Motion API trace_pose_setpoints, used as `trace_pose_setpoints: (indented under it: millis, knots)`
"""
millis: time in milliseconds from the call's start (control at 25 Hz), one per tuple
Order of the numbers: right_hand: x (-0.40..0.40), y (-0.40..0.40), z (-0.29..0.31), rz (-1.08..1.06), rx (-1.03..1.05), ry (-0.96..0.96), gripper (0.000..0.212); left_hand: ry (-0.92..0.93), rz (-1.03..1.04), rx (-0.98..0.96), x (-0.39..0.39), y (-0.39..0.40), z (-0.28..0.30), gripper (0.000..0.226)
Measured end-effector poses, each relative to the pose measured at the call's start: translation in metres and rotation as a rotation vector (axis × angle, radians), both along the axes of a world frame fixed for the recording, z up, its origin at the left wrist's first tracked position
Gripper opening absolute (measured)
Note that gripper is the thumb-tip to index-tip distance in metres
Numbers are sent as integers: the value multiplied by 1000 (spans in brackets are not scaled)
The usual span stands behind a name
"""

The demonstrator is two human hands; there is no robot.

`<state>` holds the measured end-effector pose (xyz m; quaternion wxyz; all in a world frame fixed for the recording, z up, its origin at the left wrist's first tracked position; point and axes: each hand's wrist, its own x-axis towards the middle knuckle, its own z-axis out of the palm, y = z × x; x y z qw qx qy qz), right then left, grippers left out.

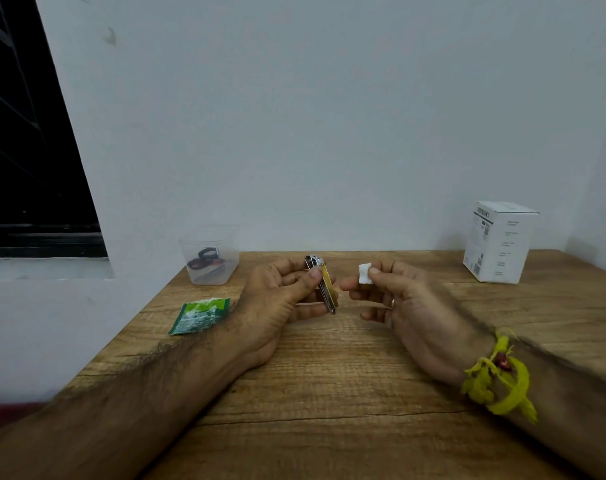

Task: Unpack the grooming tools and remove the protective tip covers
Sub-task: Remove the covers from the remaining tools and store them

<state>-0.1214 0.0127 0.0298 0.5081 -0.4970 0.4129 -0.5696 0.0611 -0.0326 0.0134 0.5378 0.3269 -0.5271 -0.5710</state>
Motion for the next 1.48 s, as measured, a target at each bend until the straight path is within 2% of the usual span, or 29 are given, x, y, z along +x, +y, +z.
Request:
trace_pose_setpoints:
  millis: [120,360,480,600,680,760,880,960,1200,1320,1480]
  knots:
    - [2,-4,-7,-109,12,18,9,-25,26,14,-1,-1,-1,20]
    - [6,-16,-15,-152,-56,122,6,-88,24,80,-4,-4,1,15]
    - [8,-25,-13,-231,-19,147,6,-145,22,115,-5,-1,4,15]
    - [15,-34,-14,-332,18,192,8,-211,-24,98,-6,3,1,26]
    - [23,-47,-13,-443,63,266,10,-227,-2,79,-8,3,0,18]
    - [36,-59,-7,-538,114,322,19,-232,58,60,-8,3,0,10]
    - [57,-71,-3,-652,115,394,16,-310,149,34,-4,-2,1,30]
    - [65,-73,-9,-691,60,435,12,-390,242,6,3,-4,5,35]
    - [60,-84,-15,-596,-79,465,9,-623,654,-260,45,-11,58,13]
    - [60,-86,-18,-571,-128,484,8,-660,847,-232,89,-27,91,18]
    - [57,-87,-18,-531,-163,464,6,-955,902,-128,113,-52,109,26]
